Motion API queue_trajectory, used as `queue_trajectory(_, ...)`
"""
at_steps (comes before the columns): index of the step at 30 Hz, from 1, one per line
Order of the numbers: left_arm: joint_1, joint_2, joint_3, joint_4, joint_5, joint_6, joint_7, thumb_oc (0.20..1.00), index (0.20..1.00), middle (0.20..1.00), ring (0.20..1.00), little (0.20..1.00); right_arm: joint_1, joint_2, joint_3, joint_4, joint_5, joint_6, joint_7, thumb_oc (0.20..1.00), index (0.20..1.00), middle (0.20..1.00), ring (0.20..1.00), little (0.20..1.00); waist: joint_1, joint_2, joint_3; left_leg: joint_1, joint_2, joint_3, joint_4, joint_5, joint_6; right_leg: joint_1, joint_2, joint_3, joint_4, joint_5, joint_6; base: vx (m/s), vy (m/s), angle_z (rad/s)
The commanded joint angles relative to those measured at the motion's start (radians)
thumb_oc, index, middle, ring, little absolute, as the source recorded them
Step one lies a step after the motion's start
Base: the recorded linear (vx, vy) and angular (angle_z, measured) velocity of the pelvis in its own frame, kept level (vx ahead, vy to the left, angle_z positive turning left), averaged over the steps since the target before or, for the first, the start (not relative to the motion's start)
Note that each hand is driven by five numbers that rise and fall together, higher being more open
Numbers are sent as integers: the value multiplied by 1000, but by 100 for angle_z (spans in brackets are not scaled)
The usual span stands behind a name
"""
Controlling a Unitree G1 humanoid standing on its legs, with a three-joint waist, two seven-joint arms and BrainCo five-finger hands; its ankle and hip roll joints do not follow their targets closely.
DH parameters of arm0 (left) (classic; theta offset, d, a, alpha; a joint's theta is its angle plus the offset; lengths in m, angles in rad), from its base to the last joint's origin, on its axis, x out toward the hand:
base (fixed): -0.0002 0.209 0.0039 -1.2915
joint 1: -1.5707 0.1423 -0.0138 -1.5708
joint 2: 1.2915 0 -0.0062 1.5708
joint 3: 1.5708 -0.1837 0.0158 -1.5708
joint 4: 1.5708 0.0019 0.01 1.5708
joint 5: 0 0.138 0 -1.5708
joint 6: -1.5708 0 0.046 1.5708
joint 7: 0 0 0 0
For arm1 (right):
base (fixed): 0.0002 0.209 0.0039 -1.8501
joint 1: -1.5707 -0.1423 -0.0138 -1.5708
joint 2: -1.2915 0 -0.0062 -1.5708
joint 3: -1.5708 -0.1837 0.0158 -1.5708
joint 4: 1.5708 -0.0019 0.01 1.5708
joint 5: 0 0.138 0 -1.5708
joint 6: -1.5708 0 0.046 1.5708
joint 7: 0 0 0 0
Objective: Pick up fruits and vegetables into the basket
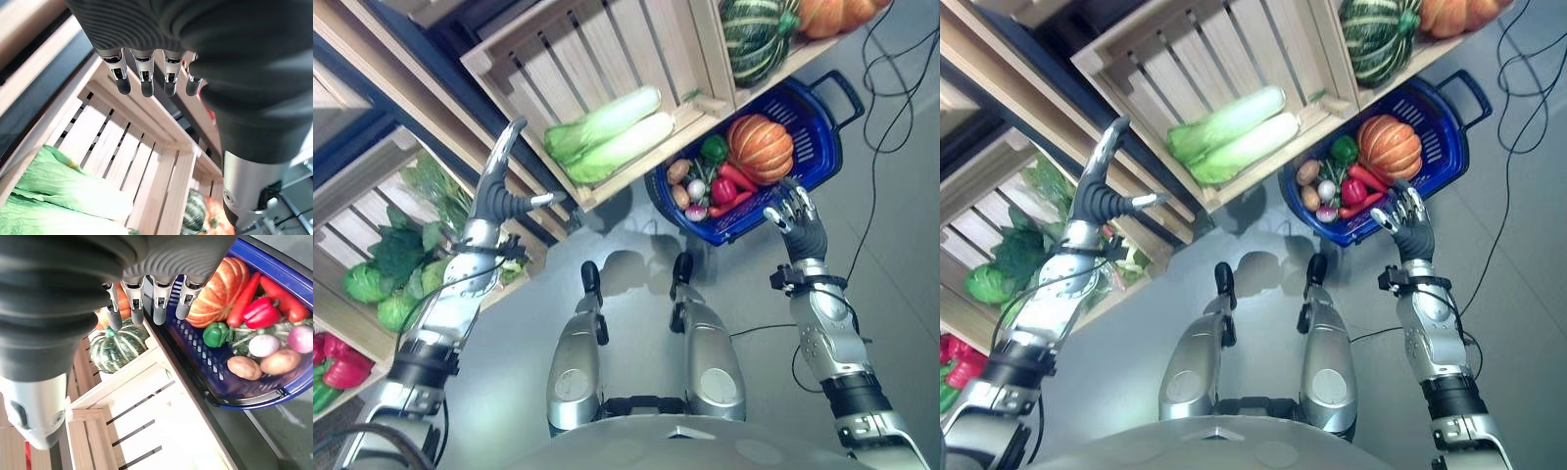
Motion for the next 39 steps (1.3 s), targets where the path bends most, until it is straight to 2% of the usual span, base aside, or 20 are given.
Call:
queue_trajectory(1,-3,10,-10,-38,77,23,72,1000,1000,1000,1000,1000,30,-9,27,-98,-7,-50,-26,1000,1000,1000,1000,1000,-21,-8,-47,-101,-8,-10,88,-41,34,-66,19,24,177,-125,52,-44,-81,-1)
queue_trajectory(4,-110,5,-43,-35,126,99,107,1000,1000,1000,1000,1000,-23,-5,59,-94,-19,-33,-64,1000,1000,1000,1000,1000,-35,-9,-19,-159,-4,-1,131,-44,37,-126,27,34,227,-134,49,-42,-64,1)
queue_trajectory(11,-253,24,-76,-12,168,183,175,1000,1000,1000,1000,1000,-69,-6,101,-100,-23,4,-79,1000,1000,1000,1000,1000,-63,-9,1,-246,7,25,167,-41,37,-230,40,55,285,-141,45,-16,-1,-8)
queue_trajectory(19,-419,94,-79,50,185,274,238,1000,1000,1000,1000,1000,-79,-28,127,-116,-40,55,-66,1000,1000,1000,1000,1000,-112,2,1,-335,12,51,215,-45,32,-336,62,85,334,-154,23,16,63,-13)
queue_trajectory(25,-492,109,-84,112,144,306,276,1000,1000,1000,1000,1000,-78,-51,126,-129,-46,75,-53,1000,1000,1000,1000,1000,-137,16,1,-365,12,64,220,-42,27,-384,63,102,349,-157,14,30,111,-18)
queue_trajectory(28,-544,115,-94,164,106,351,309,1000,1000,1000,1000,1000,-85,-69,128,-150,-53,98,-56,1000,1000,1000,1000,1000,-152,23,1,-383,14,72,220,-39,24,-415,65,114,357,-159,10,63,108,-3)
queue_trajectory(29,-555,114,-98,183,96,362,319,1000,1000,1000,1000,1000,-87,-72,129,-151,-55,103,-55,1000,1000,1000,1000,1000,-158,23,1,-371,8,63,227,-67,15,-406,64,125,370,-190,17,112,95,-3)
queue_trajectory(30,-568,114,-101,205,84,366,331,1000,1000,1000,1000,1000,-91,-75,130,-153,-59,107,-54,1000,1000,1000,1000,1000,-162,24,1,-375,8,64,229,-68,14,-412,64,127,372,-191,16,33,74,-2)
queue_trajectory(31,-579,114,-103,225,76,368,341,1000,1000,1000,1000,1000,-94,-78,131,-156,-62,110,-54,1000,1000,1000,1000,1000,-163,25,1,-393,12,75,225,-41,21,-430,65,121,365,-163,6,-41,69,0)
queue_trajectory(33,-603,112,-106,271,50,373,370,1000,1000,1000,1000,1000,-98,-84,132,-161,-65,119,-50,1000,1000,1000,1000,1000,-170,25,1,-400,10,76,229,-43,20,-440,65,126,369,-166,4,38,83,0)
queue_trajectory(34,-614,109,-107,297,33,377,383,1000,1000,1000,1000,1000,-99,-87,135,-160,-69,122,-50,1000,1000,1000,1000,1000,-176,25,1,-388,5,68,241,-74,11,-431,63,136,385,-199,11,127,117,-3)
queue_trajectory(39,-671,89,-106,460,-78,399,445,1000,1000,1000,1000,1000,-104,-101,141,-171,-64,138,-40,1000,1000,1000,1000,1000,-197,21,1,-421,-1,68,270,-86,10,-469,67,156,402,-202,6,62,84,-6)
